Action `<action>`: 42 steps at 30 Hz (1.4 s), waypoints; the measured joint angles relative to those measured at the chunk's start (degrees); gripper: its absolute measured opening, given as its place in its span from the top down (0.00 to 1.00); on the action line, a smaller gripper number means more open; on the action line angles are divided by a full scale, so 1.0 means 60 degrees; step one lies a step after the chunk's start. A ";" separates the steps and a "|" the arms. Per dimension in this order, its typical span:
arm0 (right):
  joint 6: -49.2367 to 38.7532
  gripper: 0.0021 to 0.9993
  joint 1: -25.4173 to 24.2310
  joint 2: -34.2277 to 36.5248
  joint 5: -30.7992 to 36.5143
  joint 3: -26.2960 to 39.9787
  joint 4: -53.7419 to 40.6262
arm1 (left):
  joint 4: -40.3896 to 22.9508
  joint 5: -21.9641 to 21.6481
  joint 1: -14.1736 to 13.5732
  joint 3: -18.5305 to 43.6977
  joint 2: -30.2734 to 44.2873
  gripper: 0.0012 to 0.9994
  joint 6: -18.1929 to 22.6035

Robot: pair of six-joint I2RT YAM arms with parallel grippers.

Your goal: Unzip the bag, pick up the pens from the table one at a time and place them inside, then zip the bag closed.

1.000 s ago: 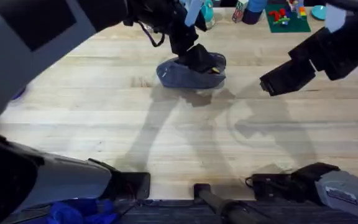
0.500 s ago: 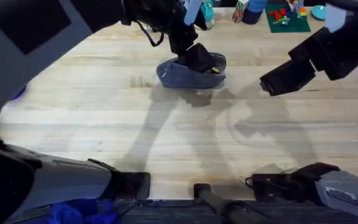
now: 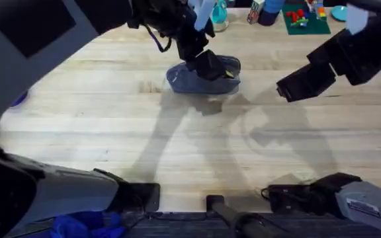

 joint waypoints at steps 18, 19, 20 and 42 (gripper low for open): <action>0.0000 0.00 0.0000 0.0000 0.0000 0.0000 0.0000 | -0.2262 0.0409 0.2012 0.0004 -0.1534 0.01 -0.0126; 0.0000 0.00 0.0000 0.0000 0.0000 0.0000 0.0000 | -0.2464 0.0620 0.2260 0.0004 -0.1665 0.01 0.0043; 0.0000 0.00 0.0000 0.0000 0.0000 0.0000 0.0000 | -0.2636 0.0808 0.2479 0.0004 -0.1751 0.01 0.0193; 0.0165 0.00 0.0000 0.0000 0.0000 0.0000 0.0000 | -0.5632 0.3789 0.7015 0.0022 -0.1853 0.01 0.5899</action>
